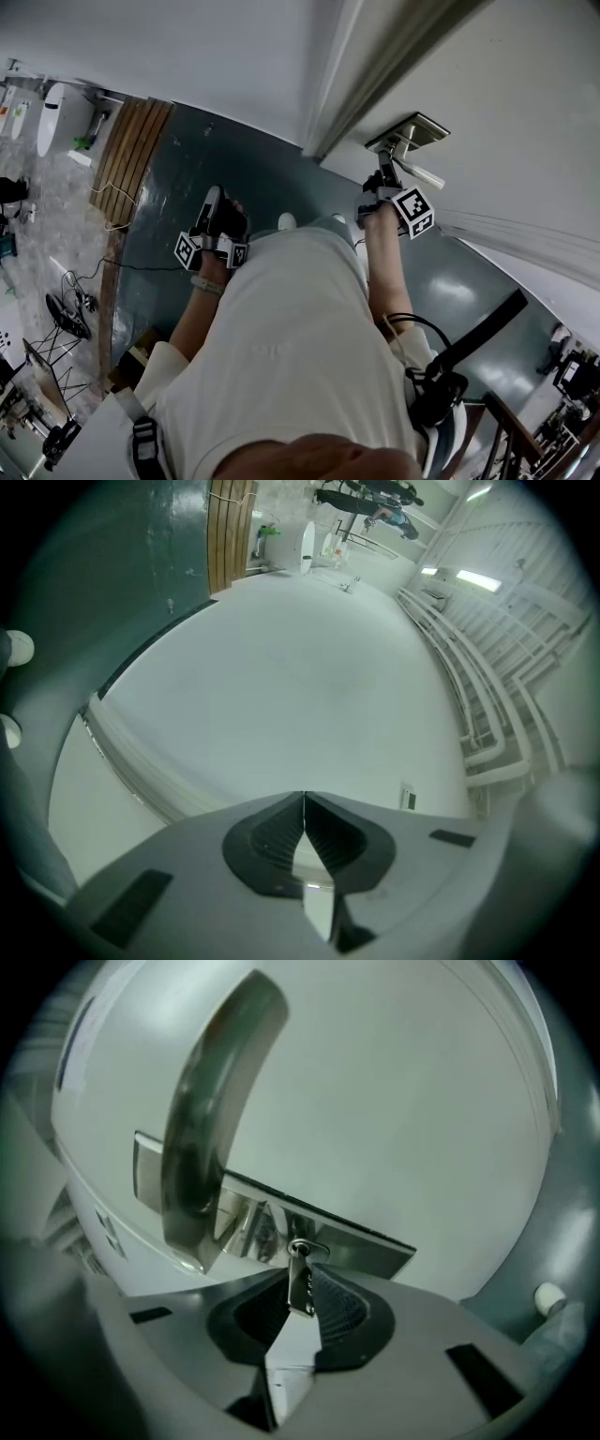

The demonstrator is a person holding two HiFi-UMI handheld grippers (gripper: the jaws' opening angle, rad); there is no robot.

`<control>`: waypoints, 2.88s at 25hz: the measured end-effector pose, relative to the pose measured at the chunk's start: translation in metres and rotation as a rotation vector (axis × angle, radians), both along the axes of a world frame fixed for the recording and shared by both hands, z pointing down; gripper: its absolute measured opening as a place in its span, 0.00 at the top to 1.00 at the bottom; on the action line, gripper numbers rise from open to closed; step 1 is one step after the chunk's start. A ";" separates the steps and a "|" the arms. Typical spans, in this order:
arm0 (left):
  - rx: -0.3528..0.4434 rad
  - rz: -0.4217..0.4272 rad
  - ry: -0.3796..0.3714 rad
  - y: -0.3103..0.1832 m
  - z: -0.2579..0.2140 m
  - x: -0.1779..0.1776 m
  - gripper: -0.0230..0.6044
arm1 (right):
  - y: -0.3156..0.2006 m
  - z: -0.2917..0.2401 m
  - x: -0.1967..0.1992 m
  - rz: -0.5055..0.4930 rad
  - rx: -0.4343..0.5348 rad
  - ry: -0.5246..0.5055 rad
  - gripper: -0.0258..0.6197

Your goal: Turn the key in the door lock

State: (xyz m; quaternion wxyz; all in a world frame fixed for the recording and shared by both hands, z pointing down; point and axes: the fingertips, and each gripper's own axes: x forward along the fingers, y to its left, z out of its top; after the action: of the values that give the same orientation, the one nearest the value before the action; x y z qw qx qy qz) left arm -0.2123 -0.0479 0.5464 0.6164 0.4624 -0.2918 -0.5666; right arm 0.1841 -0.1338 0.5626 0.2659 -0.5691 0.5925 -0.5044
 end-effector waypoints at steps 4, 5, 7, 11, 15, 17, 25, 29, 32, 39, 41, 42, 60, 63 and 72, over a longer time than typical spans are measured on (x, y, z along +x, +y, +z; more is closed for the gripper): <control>-0.007 -0.002 0.003 -0.001 0.000 0.001 0.95 | 0.001 0.001 0.000 0.037 0.035 -0.239 0.86; -0.009 -0.002 0.003 -0.001 0.000 0.001 0.95 | 0.002 0.002 0.001 0.046 0.039 -0.290 0.86; -0.012 -0.001 0.002 -0.001 0.002 0.001 0.95 | 0.002 0.005 0.002 0.059 0.052 -0.381 0.86; -0.018 -0.005 0.004 -0.001 0.005 0.001 0.95 | 0.002 0.007 0.004 0.085 0.115 -0.586 0.86; -0.022 -0.004 0.004 -0.002 0.004 0.000 0.95 | 0.003 0.005 0.003 0.131 0.209 -0.800 0.90; -0.022 -0.001 0.004 -0.002 0.003 0.000 0.95 | 0.004 0.004 0.003 0.113 0.222 -0.793 0.90; -0.021 0.001 0.013 -0.002 0.003 0.001 0.95 | 0.005 0.007 0.004 0.102 0.217 -0.748 0.90; -0.019 0.002 0.017 -0.002 0.005 0.001 0.95 | 0.015 0.002 0.005 0.040 0.152 -0.542 0.89; -0.019 0.003 0.023 -0.003 0.004 0.001 0.95 | 0.034 -0.013 0.008 -0.084 0.115 -0.064 0.89; -0.014 0.026 0.041 -0.004 0.002 0.009 0.95 | 0.060 -0.035 -0.006 -0.432 0.066 1.860 0.89; -0.014 0.031 0.044 -0.005 0.002 0.012 0.95 | 0.057 -0.029 -0.019 -0.488 0.086 1.971 0.89; -0.015 0.032 0.044 -0.004 0.002 0.012 0.95 | 0.055 -0.025 -0.022 -0.501 0.082 1.971 0.89; -0.022 0.001 0.034 0.001 0.007 0.003 0.95 | 0.016 -0.002 -0.018 -0.410 -0.013 2.089 0.88; -0.021 0.011 0.031 0.000 0.006 0.005 0.95 | 0.008 -0.006 -0.017 -0.361 -0.019 2.071 0.88; -0.023 0.008 0.023 0.002 0.010 0.003 0.95 | 0.008 -0.008 -0.007 -0.266 0.013 1.636 0.88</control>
State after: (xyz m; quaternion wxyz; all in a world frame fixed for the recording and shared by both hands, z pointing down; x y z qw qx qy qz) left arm -0.2088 -0.0459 0.5568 0.6272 0.4498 -0.2892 -0.5663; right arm 0.1771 -0.1261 0.5550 -0.3076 -0.6799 0.6641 0.0453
